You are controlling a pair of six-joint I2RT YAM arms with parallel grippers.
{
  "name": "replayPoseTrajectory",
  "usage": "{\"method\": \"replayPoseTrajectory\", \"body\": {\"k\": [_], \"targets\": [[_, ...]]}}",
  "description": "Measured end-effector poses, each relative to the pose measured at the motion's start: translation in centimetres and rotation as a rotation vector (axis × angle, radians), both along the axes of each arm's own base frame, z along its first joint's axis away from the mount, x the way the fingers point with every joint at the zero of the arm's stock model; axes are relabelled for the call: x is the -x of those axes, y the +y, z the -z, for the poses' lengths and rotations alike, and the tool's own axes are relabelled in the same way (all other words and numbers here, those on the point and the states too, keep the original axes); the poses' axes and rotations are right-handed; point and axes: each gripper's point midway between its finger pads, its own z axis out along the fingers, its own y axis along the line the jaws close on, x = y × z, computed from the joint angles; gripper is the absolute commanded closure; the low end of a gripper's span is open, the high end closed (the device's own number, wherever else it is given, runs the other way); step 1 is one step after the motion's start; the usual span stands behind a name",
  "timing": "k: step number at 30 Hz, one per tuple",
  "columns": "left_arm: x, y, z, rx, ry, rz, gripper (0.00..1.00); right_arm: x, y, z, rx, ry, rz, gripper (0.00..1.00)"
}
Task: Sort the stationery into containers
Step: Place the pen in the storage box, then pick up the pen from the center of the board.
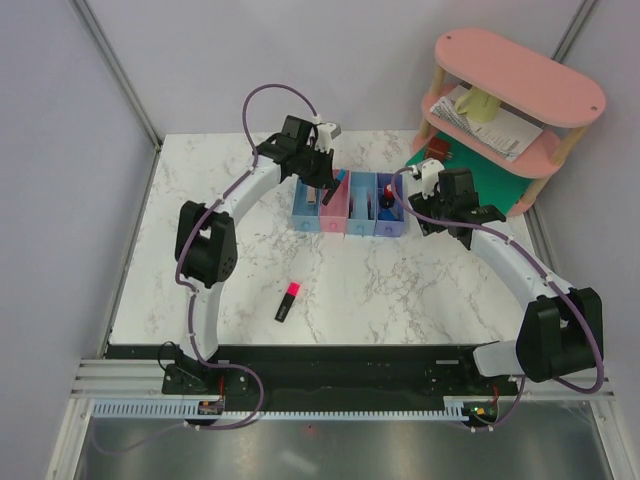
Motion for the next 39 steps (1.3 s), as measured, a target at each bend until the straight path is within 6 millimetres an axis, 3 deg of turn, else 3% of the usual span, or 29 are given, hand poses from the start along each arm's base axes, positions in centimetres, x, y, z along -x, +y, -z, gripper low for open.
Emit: {"method": "replayPoseTrajectory", "body": {"k": [4, 18, 30, 34, 37, 39], "targets": [[0.2, -0.5, 1.1, 0.000, 0.037, -0.015, 0.97, 0.1, 0.0, 0.1, -0.002, 0.003, -0.001, 0.40], [0.1, -0.4, 2.7, -0.044, 0.043, -0.043, 0.62, 0.1, 0.2, 0.0, -0.012, 0.003, -0.001, 0.40], [0.5, -0.2, 2.9, -0.066, 0.037, -0.032, 0.60, 0.2, 0.2, -0.9, -0.021, -0.021, -0.001, 0.40], [3.6, 1.6, 2.0, -0.116, 0.036, 0.004, 0.60, 0.3, 0.1, -1.5, -0.023, -0.038, -0.003, 0.40], [8.7, 5.0, 0.7, -0.193, 0.024, 0.021, 0.59, 0.4, 0.1, -2.0, -0.027, -0.054, -0.004, 0.39], [13.1, 7.8, 0.6, -0.262, 0.014, 0.025, 0.51, 0.5, 0.2, -2.4, -0.033, -0.062, -0.008, 0.39]]}}
